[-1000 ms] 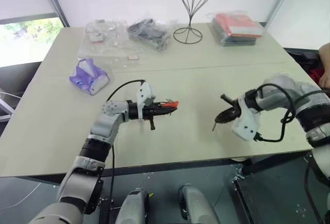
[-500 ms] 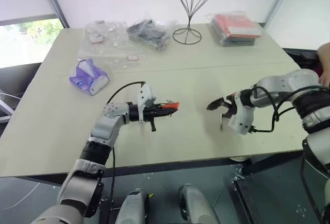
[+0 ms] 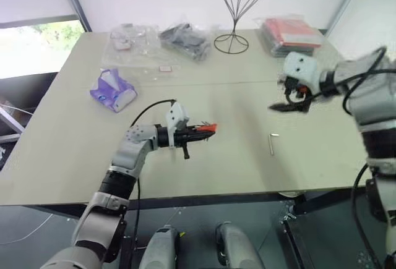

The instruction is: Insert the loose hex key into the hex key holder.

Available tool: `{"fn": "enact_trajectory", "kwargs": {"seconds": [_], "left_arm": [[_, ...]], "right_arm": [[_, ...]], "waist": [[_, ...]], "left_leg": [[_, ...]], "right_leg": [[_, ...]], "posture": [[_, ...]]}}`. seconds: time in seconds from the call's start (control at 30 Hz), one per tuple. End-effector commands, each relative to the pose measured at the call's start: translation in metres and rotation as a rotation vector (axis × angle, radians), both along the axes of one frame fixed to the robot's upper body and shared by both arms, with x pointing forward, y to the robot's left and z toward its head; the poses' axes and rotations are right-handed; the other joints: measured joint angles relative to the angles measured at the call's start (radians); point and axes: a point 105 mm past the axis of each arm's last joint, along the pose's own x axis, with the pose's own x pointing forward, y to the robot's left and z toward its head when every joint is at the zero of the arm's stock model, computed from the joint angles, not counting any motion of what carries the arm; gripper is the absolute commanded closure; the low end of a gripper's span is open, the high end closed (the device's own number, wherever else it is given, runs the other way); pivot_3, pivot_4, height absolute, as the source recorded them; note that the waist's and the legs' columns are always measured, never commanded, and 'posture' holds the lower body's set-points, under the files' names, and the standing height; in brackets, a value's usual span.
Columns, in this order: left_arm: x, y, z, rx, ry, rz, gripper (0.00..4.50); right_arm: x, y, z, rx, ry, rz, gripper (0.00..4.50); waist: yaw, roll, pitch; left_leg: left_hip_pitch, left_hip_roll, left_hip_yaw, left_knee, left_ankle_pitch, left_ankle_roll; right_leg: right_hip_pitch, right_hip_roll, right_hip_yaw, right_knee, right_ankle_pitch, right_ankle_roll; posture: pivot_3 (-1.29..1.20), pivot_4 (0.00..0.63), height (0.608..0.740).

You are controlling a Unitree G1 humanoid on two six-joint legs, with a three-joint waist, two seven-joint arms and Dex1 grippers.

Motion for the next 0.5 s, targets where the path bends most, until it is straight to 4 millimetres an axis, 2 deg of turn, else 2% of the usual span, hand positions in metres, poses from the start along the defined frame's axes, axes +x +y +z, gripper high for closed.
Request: {"fn": "enact_trajectory", "kwargs": {"seconds": [0.03,0.13,0.2,0.27,0.37,0.43,0.5], "left_arm": [[0.001,-0.005,0.013,-0.022,-0.051,-0.025,4.50],[0.002,-0.005,0.013,-0.022,-0.052,-0.026,4.50],[0.004,-0.005,0.013,-0.022,-0.052,-0.024,4.50],[0.006,-0.005,0.013,-0.023,-0.052,-0.023,4.50],[0.006,-0.007,0.013,-0.028,-0.052,-0.023,4.50],[0.004,-0.010,0.013,-0.041,-0.048,-0.030,4.50],[0.003,-0.011,0.014,-0.050,-0.045,-0.034,4.50]], "right_arm": [[-0.011,-0.007,0.001,0.136,0.037,-0.285,0.32],[-0.016,-0.006,-0.018,0.207,0.066,-0.376,0.32],[-0.019,0.000,-0.037,0.270,0.063,-0.423,0.32],[-0.021,0.004,-0.048,0.303,0.051,-0.468,0.32],[-0.024,0.021,-0.064,0.346,0.047,-0.511,0.32],[-0.020,0.027,-0.066,0.365,0.038,-0.555,0.32],[-0.014,0.021,-0.064,0.357,0.026,-0.610,0.32]], "waist": [[0.000,0.000,0.000],[0.000,0.000,0.000],[-0.001,-0.001,-0.001],[-0.004,-0.001,-0.001],[-0.007,-0.001,-0.001],[-0.009,-0.001,-0.001],[-0.008,-0.001,-0.001]], "left_leg": [[0.000,0.000,0.000,0.000,0.000,0.000],[-0.001,0.000,0.001,0.000,0.000,0.000],[-0.001,0.000,0.002,0.000,0.000,0.000],[-0.002,0.000,0.002,0.000,0.000,0.000],[-0.004,-0.001,0.004,0.000,0.000,0.000],[-0.005,-0.001,0.004,0.000,0.000,0.000],[-0.004,-0.001,0.004,0.000,0.000,0.000]], "right_leg": [[0.000,0.000,0.000,0.000,0.000,0.000],[-0.001,0.000,0.000,-0.001,0.000,0.000],[-0.001,0.000,0.000,-0.001,0.000,0.000],[-0.001,0.001,0.000,-0.002,0.000,0.001],[-0.004,0.002,0.001,0.000,0.002,0.004],[-0.005,0.003,0.001,0.000,0.002,0.005],[-0.005,0.003,0.001,0.001,0.002,0.005]], "posture": [[0.00,0.150,0.740],[0.00,0.150,0.740],[0.00,0.150,0.740],[0.00,0.150,0.740],[0.00,0.150,0.740],[0.00,0.150,0.740],[0.00,0.150,0.740]]}}
